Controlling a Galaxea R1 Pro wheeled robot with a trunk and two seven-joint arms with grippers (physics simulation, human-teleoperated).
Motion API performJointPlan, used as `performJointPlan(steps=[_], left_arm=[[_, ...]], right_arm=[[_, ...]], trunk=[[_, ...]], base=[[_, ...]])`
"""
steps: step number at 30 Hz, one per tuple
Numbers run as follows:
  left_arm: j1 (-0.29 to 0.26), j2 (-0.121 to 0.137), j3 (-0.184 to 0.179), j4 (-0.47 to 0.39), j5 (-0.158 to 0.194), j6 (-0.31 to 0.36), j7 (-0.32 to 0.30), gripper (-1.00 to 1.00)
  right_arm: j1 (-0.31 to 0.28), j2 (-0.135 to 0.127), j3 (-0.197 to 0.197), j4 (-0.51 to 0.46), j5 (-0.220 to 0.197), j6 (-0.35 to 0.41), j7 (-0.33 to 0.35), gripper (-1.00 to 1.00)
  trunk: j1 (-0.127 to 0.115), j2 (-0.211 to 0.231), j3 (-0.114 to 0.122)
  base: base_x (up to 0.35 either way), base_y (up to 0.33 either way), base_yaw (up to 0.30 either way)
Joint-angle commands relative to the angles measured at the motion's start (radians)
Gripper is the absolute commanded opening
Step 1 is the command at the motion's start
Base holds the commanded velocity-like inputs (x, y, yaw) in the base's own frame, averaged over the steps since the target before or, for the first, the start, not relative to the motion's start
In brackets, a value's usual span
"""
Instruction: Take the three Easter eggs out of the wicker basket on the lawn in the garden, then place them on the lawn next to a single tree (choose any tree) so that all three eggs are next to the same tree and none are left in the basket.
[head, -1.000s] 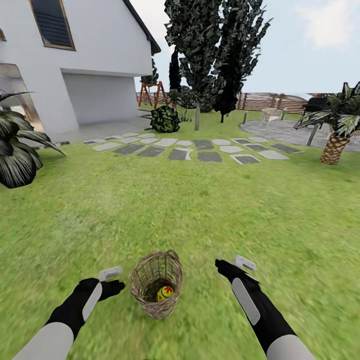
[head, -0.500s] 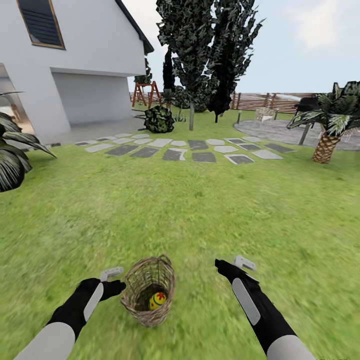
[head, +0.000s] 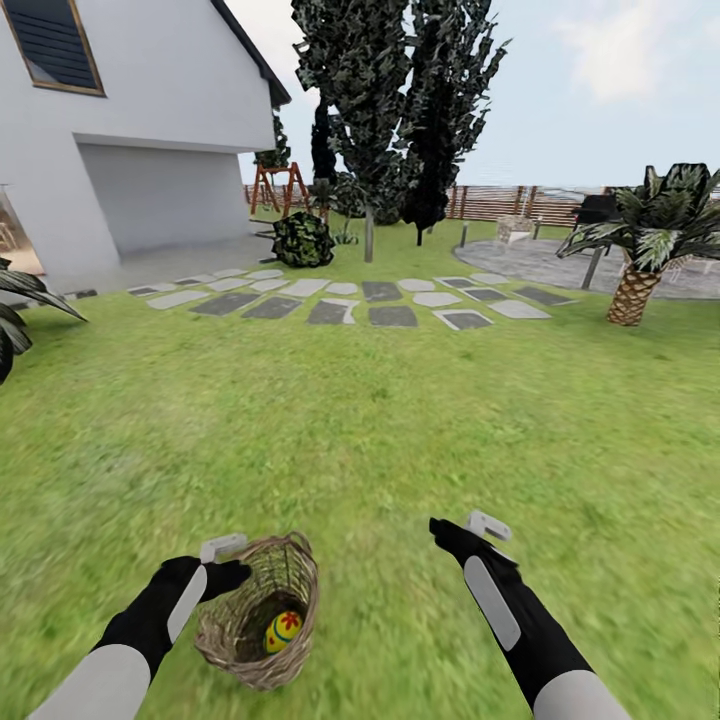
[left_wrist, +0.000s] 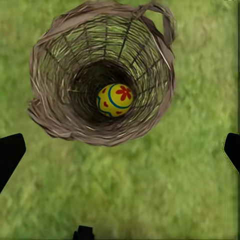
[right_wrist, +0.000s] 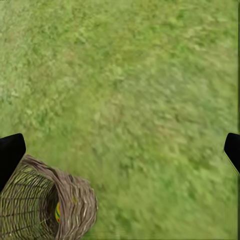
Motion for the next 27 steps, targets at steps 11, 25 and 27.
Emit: performJointPlan(steps=[11,25,27], left_arm=[[0.0,0.0,0.001,-0.002,0.01,0.006,0.005,1.0],[0.0,0.0,0.001,-0.002,0.01,0.006,0.005,1.0],[0.0,0.0,0.001,-0.002,0.01,0.006,0.005,1.0]], right_arm=[[-0.001,0.0,0.003,0.0,-0.008,0.002,-0.008,1.0],[-0.001,0.002,0.004,0.0,-0.008,0.001,-0.007,1.0],[-0.001,0.002,0.004,0.0,-0.008,0.001,-0.007,1.0]], trunk=[[0.001,-0.002,-0.011],[0.001,-0.002,-0.013],[0.001,-0.002,-0.013]], base=[[0.181,-0.284,0.0],[0.246,-0.236,0.001],[0.248,-0.245,0.094]])
